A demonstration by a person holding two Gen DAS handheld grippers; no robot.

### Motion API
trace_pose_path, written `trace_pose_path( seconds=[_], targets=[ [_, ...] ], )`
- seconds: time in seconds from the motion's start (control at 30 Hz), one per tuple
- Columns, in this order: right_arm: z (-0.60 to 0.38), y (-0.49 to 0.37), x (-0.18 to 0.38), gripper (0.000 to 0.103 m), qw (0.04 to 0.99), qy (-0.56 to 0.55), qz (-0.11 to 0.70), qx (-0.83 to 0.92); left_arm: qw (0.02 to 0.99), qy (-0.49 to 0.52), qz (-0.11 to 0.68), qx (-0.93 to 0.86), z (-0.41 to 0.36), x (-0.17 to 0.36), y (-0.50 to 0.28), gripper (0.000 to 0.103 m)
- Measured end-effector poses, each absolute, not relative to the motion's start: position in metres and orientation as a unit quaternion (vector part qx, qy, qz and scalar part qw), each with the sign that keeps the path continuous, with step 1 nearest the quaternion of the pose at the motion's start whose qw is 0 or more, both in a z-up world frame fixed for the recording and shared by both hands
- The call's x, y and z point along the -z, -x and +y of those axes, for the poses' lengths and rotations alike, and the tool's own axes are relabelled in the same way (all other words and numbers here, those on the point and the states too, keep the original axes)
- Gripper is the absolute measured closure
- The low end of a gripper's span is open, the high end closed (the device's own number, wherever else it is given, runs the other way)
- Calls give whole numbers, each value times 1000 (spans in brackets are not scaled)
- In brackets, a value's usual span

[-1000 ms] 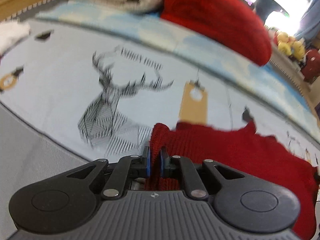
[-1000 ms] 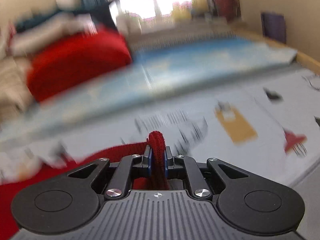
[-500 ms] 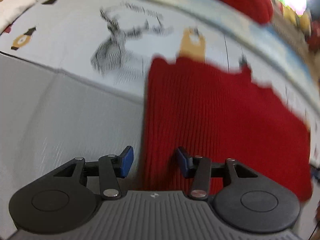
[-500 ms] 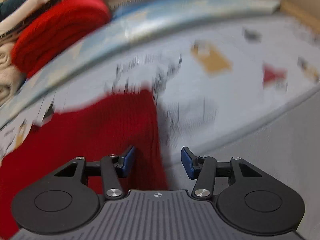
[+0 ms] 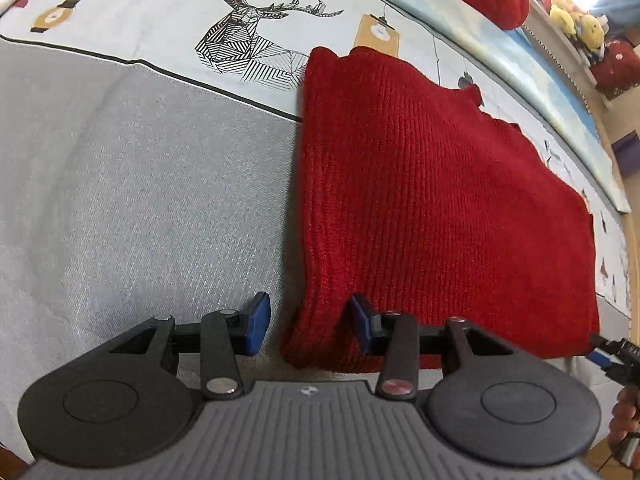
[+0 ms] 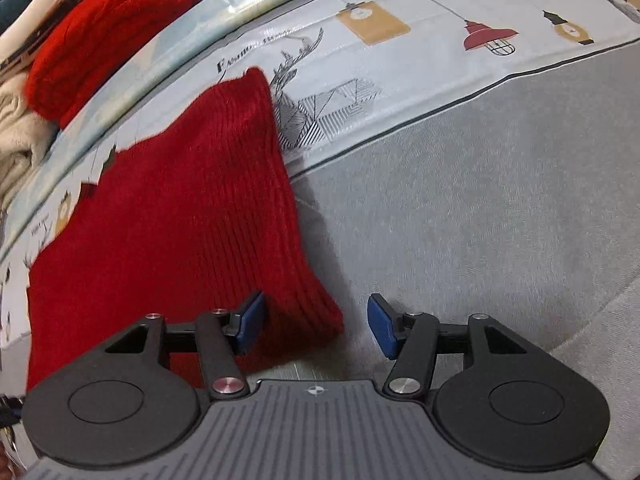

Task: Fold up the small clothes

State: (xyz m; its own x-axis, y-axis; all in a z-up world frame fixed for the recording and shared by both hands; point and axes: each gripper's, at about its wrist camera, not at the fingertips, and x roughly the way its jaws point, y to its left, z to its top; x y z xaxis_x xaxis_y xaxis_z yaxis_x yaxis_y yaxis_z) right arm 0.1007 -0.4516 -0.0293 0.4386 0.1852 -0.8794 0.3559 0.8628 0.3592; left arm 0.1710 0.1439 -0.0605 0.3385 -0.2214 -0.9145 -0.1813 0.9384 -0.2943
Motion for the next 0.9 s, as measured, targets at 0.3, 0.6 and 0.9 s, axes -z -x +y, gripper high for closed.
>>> trace_pose_path(
  seconds=[0.3, 0.6, 0.9],
  targets=[
    [-443, -100, 31, 77, 824, -197, 531, 8, 807, 149, 570, 38, 135, 57, -170, 85],
    [-457, -68, -18, 88, 854, -222, 470, -19, 836, 169, 517, 76, 145, 16, -133, 88],
    [-473, -18, -19, 88, 827, -230, 513, -20, 804, 162, 555, 137, 156, 19, -99, 88]
  ],
)
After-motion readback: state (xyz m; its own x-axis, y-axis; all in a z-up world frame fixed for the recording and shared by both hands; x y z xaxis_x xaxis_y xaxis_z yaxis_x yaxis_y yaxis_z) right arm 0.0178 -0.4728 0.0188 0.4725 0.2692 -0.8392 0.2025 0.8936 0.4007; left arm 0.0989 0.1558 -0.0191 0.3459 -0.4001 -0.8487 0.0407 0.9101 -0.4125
